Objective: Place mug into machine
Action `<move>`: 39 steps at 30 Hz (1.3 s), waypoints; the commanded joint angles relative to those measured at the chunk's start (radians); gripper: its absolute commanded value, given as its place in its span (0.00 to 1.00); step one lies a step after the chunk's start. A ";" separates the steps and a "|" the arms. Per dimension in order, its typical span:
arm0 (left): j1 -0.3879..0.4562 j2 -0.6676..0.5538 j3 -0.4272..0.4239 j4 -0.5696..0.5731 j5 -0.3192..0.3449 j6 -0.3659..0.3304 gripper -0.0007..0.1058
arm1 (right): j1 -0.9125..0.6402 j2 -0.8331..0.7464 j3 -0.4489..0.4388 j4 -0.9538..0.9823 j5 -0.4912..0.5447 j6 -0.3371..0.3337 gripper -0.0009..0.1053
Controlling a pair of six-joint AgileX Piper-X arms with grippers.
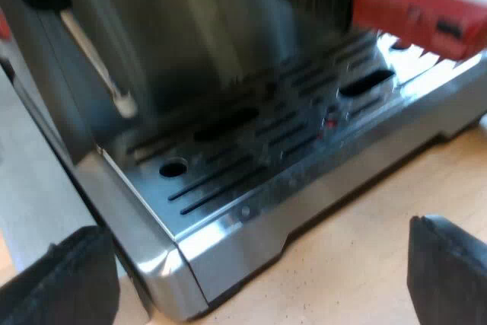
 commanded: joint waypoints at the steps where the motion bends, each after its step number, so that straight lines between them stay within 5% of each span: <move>1: -0.003 0.027 -0.004 -0.065 -0.008 0.004 0.74 | 0.073 0.022 -0.015 -0.069 0.096 0.026 0.01; 6: -0.003 0.079 -0.004 -0.111 -0.008 -0.030 0.74 | 0.198 0.133 -0.015 -0.250 0.201 0.055 0.01; 17: -0.003 0.095 -0.004 -0.141 0.032 -0.067 0.74 | 0.216 0.338 -0.046 -0.480 0.221 0.108 0.01; 20: -0.003 0.095 0.014 -0.184 0.102 -0.067 0.74 | 0.216 0.430 -0.095 -0.525 0.221 0.108 0.01; 39: -0.003 0.095 0.014 -0.184 0.101 -0.067 0.74 | 0.213 0.904 -0.313 -0.810 0.250 0.104 0.01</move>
